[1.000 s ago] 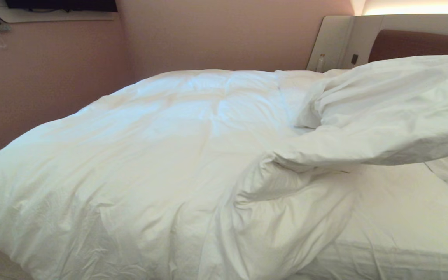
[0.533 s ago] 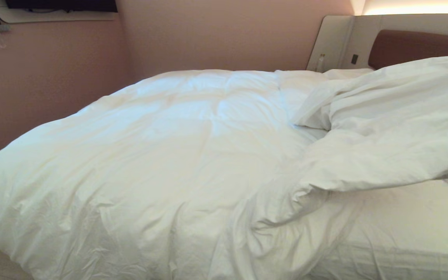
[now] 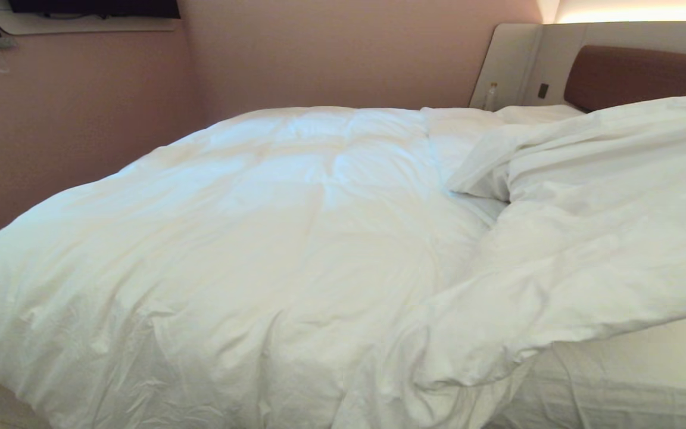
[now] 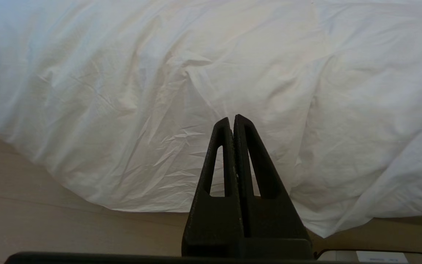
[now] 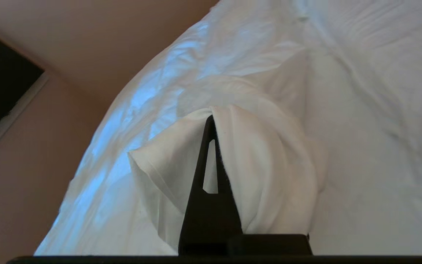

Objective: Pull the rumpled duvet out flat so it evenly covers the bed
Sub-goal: Flatten the corners of the folded blanket

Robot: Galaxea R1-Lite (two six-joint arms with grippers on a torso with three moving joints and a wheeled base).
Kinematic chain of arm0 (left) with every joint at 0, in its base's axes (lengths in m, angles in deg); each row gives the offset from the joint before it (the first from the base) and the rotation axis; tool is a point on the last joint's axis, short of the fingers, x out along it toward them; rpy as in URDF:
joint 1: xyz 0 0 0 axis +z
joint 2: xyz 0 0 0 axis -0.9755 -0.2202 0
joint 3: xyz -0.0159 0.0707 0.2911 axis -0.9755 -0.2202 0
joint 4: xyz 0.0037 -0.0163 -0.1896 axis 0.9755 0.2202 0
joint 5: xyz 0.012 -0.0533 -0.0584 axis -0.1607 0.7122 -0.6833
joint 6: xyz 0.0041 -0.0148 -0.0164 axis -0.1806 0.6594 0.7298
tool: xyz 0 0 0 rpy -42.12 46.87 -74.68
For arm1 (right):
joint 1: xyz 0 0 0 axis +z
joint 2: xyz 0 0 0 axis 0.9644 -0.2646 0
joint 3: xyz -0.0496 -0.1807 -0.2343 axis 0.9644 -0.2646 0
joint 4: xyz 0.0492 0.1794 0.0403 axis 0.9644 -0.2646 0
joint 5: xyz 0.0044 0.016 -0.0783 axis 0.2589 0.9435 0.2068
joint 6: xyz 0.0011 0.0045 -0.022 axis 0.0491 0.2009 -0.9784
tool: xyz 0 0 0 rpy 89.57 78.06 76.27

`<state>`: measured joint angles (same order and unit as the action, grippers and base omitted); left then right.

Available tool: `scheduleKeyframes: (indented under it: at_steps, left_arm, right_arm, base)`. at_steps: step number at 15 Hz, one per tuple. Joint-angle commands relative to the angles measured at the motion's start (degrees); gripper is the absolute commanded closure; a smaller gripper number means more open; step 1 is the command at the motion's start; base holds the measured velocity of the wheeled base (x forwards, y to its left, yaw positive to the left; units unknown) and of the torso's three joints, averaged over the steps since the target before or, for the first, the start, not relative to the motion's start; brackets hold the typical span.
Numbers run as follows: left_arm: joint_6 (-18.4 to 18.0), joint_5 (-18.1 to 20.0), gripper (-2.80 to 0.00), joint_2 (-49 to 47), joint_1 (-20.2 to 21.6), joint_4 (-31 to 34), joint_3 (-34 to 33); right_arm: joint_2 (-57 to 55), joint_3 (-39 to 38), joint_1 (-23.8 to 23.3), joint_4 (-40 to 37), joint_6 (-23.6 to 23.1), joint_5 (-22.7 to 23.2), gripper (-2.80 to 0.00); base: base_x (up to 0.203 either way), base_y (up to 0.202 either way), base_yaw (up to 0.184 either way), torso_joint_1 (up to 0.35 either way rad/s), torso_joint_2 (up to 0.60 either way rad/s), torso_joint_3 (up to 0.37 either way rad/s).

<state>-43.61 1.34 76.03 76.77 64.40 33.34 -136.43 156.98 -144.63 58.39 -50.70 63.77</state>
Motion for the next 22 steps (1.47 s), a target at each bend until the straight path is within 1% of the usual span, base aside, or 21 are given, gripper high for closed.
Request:
scheduleKeyframes:
  at_steps: [1, 2, 3, 5, 6, 8, 9, 11, 16, 17, 19, 22]
  left_arm:
    - [-0.05, -0.09, 0.0, 0.0, -0.02, 0.01, -0.08]
    - [0.04, -0.09, 0.0, 0.0, -0.02, 0.01, -0.08]
    - [0.11, -0.01, 0.0, 0.0, -0.02, 0.01, 0.0]
    - [-0.04, 0.08, 0.0, 0.0, -0.02, 0.01, -0.08]
    - [-0.14, 0.09, 0.0, 0.0, -0.02, 0.01, 0.01]
    - [0.04, 0.09, 0.0, 0.0, -0.02, 0.01, 0.01]
    - [0.04, 0.09, 0.0, 0.0, 0.07, 0.01, 0.01]
    - [-0.23, 0.09, 0.0, 0.0, -0.02, 0.01, 0.01]
    - [-0.4, 0.09, 0.0, 0.0, -0.02, 0.01, 0.01]
    - [-0.4, 0.17, 0.0, 0.0, 0.0, 0.01, -0.01]
    - [-0.4, 0.26, 0.0, 0.0, -0.02, 0.01, -0.08]
    - [-0.49, 0.09, 0.0, 0.0, 0.06, 0.01, -0.08]
  right_arm:
    - [-2.97, -0.72, 0.41, -0.46, -7.62, -17.74, 0.0]
    - [-4.08, -1.51, 0.73, -0.47, -10.71, -20.84, 0.0]
    - [-4.54, -1.84, 1.06, -0.53, -11.82, -21.94, 0.0]
    - [-5.44, -2.62, 1.47, -0.59, -17.04, -27.4, 0.0]
    - [-5.57, -3.25, 1.5, -0.64, -18.69, -28.11, 0.0]
    - [-5.67, -3.78, 1.39, -1.82, -20.81, -28.63, 0.0]
    - [-5.45, -3.56, 1.17, -3.64, -22.39, -29.7, 0.0]
    - [-4.34, -3.69, 0.76, -4.43, -23.89, -30.35, 0.0]
    - [-2.27, -3.54, 0.27, -5.08, -24.62, -30.53, 0.0]
    - [-1.87, -3.96, 0.34, -5.87, -25.34, -30.45, 0.0]
    - [-1.31, -5.98, 0.84, -6.69, -26.41, -29.98, 0.0]
    - [-0.4, -8.91, 3.09, -6.57, -27.77, -29.74, 0.0]
  base:
    - [0.0, 0.0, 0.0, 0.0, 0.0, 0.0]
    - [0.0, 0.0, 0.0, 0.0, 0.0, 0.0]
    - [0.0, 0.0, 0.0, 0.0, 0.0, 0.0]
    - [0.0, 0.0, 0.0, 0.0, 0.0, 0.0]
    - [0.0, 0.0, 0.0, 0.0, 0.0, 0.0]
    - [0.0, 0.0, 0.0, 0.0, 0.0, 0.0]
    - [0.0, 0.0, 0.0, 0.0, 0.0, 0.0]
    - [0.0, 0.0, 0.0, 0.0, 0.0, 0.0]
    - [0.0, 0.0, 0.0, 0.0, 0.0, 0.0]
    - [0.0, 0.0, 0.0, 0.0, 0.0, 0.0]
    - [0.0, 0.0, 0.0, 0.0, 0.0, 0.0]
    - [0.0, 0.0, 0.0, 0.0, 0.0, 0.0]
